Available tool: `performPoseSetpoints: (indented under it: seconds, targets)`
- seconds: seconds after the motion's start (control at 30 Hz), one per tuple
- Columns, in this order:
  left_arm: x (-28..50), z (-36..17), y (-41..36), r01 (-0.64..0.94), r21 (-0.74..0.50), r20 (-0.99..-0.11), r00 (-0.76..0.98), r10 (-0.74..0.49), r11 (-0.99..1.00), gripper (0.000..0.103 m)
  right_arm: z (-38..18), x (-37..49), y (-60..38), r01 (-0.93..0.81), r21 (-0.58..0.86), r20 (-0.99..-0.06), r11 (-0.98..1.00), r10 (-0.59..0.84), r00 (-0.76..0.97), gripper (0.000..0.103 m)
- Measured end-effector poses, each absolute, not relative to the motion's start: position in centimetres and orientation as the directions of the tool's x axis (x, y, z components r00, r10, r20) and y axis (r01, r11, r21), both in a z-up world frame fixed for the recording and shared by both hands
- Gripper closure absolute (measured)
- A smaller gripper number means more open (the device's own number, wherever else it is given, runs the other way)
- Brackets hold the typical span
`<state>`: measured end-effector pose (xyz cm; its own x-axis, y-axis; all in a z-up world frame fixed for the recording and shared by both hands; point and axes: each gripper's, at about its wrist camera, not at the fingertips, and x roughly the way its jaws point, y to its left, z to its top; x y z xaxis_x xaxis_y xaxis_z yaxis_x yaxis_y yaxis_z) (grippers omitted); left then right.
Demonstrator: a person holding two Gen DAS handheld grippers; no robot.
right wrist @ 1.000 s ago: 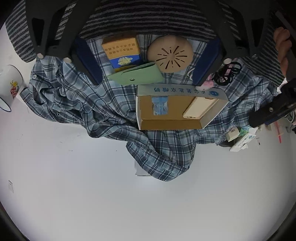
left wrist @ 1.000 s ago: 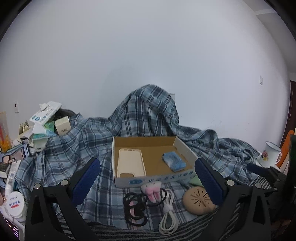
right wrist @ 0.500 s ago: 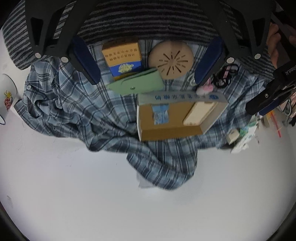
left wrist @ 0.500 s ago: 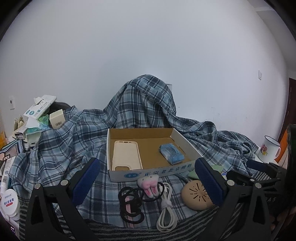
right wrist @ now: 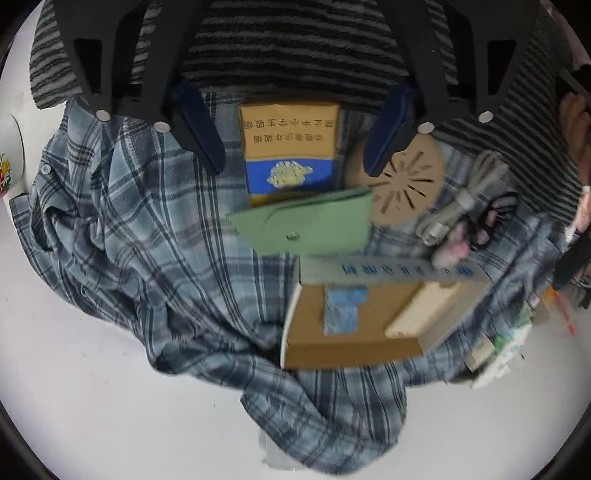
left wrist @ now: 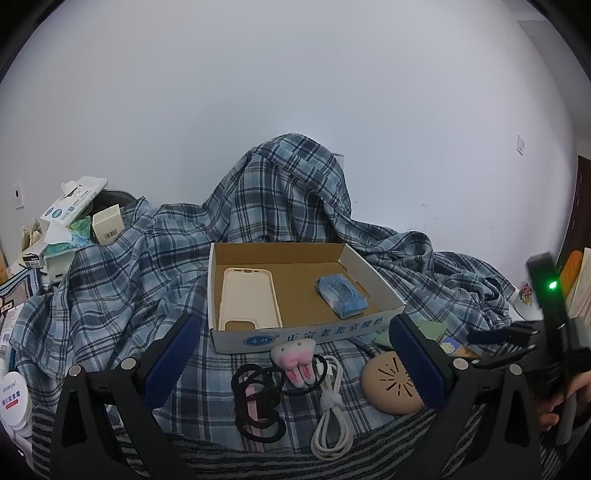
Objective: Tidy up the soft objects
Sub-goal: 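Move the right tool to the gold-and-blue cigarette pack, then grasp the cigarette pack with the right tool while the left tool grasps the white cable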
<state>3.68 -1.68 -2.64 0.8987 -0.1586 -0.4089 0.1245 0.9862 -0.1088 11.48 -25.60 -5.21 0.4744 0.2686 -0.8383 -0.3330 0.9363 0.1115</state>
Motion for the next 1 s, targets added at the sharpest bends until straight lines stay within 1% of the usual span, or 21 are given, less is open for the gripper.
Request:
performPoseSetpoints:
  seconds: [0.13,0.17,0.57,0.63,0.67,0.8,1.0]
  targets:
    - [3.7,-2.7,-1.6,0.122,-0.113,-0.411,0.898,-0.158,0.986,0.0,-5.9,11.6,-25.5,-0.329,0.106,-0.851,0.938,0.257,0.458,0.043]
    - [3.7,-2.7,-1.6,0.122,-0.113,-0.415,0.896,-0.158,0.986,0.0,-6.1,11.7,-25.5,-0.328,0.105,-0.856,0.939,0.254,0.451,0.048]
    - [3.8,-2.8,-1.7,0.121,-0.112,-0.416,0.896,-0.157,0.986,0.0,-6.6,12.2,-25.4,-0.331,0.098,-0.867,0.939,0.244,0.434,0.047]
    - [3.8,-2.8,-1.7,0.121,-0.112,-0.417,0.895,-0.157,0.986,0.0,-6.9,12.4,-25.4,-0.329,0.101,-0.871,0.939,0.243,0.427,0.048]
    - [3.8,-2.8,-1.7,0.121,-0.112,-0.417,0.895,-0.157,0.986,0.0,-6.8,12.4,-25.4,-0.329,0.101,-0.87,0.939,0.244,0.429,0.051]
    - [3.6,-2.7,-1.6,0.122,-0.112,-0.402,0.902,-0.157,0.986,0.0,-5.3,11.1,-25.6,-0.322,0.059,-0.814,0.945,0.232,0.532,0.053]
    - [3.5,-2.6,-1.6,0.131,-0.112,-0.396,0.903,-0.165,0.985,0.0,-2.2,8.0,-26.5,-0.285,0.014,-0.661,0.958,0.222,0.716,0.053]
